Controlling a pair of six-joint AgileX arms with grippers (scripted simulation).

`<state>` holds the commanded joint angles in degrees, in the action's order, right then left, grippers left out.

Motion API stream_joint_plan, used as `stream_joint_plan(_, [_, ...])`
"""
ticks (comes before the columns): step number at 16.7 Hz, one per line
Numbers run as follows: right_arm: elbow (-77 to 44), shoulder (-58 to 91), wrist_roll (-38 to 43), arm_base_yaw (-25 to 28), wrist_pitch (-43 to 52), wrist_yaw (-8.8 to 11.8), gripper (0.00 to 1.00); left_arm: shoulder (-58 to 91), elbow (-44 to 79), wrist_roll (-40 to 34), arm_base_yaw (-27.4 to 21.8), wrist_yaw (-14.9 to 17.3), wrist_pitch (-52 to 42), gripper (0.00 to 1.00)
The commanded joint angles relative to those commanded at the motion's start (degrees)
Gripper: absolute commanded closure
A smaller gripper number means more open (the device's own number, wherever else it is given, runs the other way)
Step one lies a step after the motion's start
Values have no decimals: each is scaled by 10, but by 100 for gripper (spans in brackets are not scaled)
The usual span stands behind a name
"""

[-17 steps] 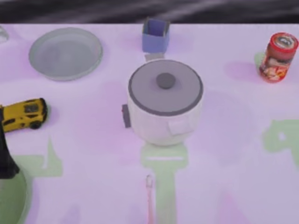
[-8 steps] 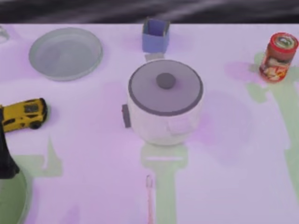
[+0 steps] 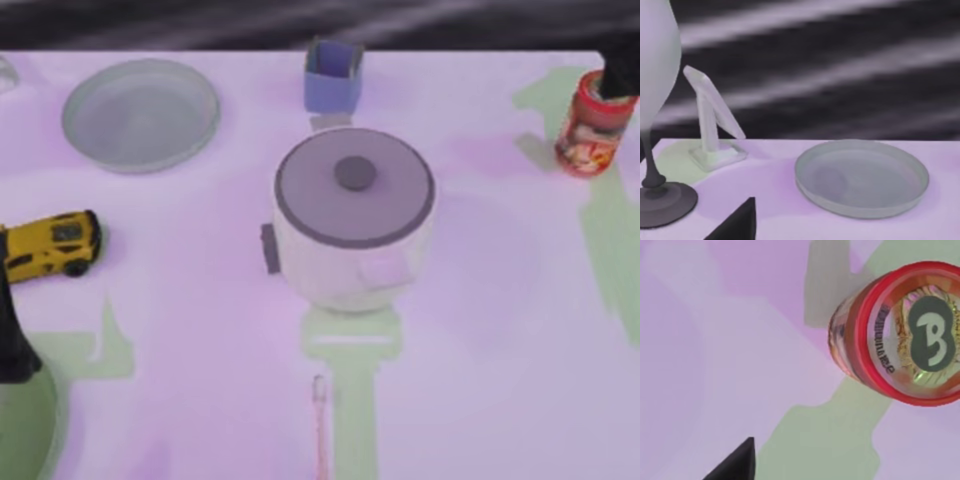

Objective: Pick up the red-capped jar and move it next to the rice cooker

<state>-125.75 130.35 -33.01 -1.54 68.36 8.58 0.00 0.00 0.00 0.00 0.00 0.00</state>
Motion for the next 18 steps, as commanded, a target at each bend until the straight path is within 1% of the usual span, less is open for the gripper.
stream_joint_plan(4, [-166, 141, -40, -3, 62, 11, 0, 0, 0, 0, 0, 0, 0, 0])
stream_joint_plan(8, [-257, 212, -60, -4, 90, 17, 0, 0, 0, 0, 0, 0, 0, 0])
stream_joint_plan(15, [-263, 219, -61, -1, 90, 17, 0, 0, 0, 0, 0, 0, 0, 0])
stream_joint_plan(18, [-236, 226, -57, 1, 54, 16, 0, 0, 0, 0, 0, 0, 0, 0])
